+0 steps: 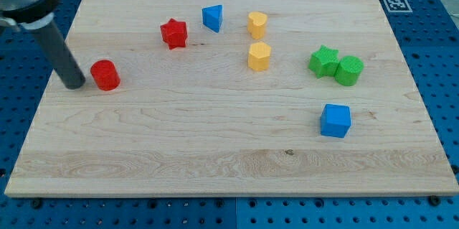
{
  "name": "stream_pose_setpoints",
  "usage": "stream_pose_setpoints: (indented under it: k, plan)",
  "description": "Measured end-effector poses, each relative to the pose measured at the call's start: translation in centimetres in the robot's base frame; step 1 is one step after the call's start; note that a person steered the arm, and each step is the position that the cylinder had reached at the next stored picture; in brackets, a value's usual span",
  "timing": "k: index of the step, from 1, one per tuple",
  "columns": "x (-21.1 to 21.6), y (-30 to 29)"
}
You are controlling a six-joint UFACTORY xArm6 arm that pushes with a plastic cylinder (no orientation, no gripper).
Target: Push red circle towards center
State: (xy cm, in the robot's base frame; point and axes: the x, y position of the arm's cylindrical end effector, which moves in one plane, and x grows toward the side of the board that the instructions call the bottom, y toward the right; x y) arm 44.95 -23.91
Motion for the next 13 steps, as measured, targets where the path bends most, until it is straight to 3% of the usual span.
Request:
stream_pose_setpoints:
  k: [2,4,6,9,13]
  plan:
    - [0.0,6.3]
    - [-1.3,5.0]
    - [-0.5,8.3]
    - [-2.5,4.5]
    - [-3.1,11.2]
